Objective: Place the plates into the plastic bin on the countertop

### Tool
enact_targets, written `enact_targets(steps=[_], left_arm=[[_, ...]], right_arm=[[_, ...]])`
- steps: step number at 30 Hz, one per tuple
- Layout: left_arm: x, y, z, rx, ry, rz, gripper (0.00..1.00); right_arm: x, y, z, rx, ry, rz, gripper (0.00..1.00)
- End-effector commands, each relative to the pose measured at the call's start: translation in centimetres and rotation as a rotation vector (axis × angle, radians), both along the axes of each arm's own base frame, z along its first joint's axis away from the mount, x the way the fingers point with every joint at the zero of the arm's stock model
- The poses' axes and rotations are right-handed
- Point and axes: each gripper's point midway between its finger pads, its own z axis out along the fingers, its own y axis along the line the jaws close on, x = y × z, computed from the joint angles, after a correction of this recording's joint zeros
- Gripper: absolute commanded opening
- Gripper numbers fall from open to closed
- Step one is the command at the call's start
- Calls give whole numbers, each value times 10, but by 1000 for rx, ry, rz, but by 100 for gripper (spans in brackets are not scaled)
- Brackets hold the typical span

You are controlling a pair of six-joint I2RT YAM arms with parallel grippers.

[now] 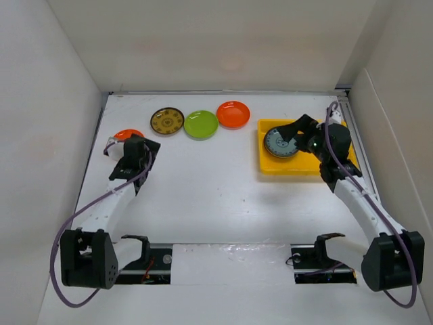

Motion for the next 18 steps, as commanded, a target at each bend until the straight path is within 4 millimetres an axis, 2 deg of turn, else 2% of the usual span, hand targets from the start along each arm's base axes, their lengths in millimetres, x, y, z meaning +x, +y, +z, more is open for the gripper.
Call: enact_targets(steps=[1,2,4,7,10,11,13,14,15,16,18], left_arm=[[13,35,-5,-44,-24,162,100],[15,43,-9,-49,-18,191,100],[18,67,-23,-44,8,270,100],[23,88,-49,-48,55,335,100],[36,107,-59,-36,74,368,100],[35,107,-67,-36,94,369,100],[44,114,-64,-29,83,387,100],[45,120,-69,-23,101,394,100],[49,118,-70,-30,103,386,100],[56,120,-65,-30,90,386,100],[57,123,-73,-30,122,395,100]], right_arm=[[-20,31,14,-21,-30,168,100],[-27,45,18,-9,-45,237,100],[-39,55,25,-9,-71,289,100],[-51,69,35,1,-114,351,100],[-58,78,31,2,-125,412,100],[-60,81,31,-8,-131,423,100],[-64,85,28,-2,-141,456,100],[-65,87,31,1,-156,470,100],[-67,88,28,3,-158,482,100],[-67,89,33,5,-181,492,100],[-69,89,32,5,-181,492,100]])
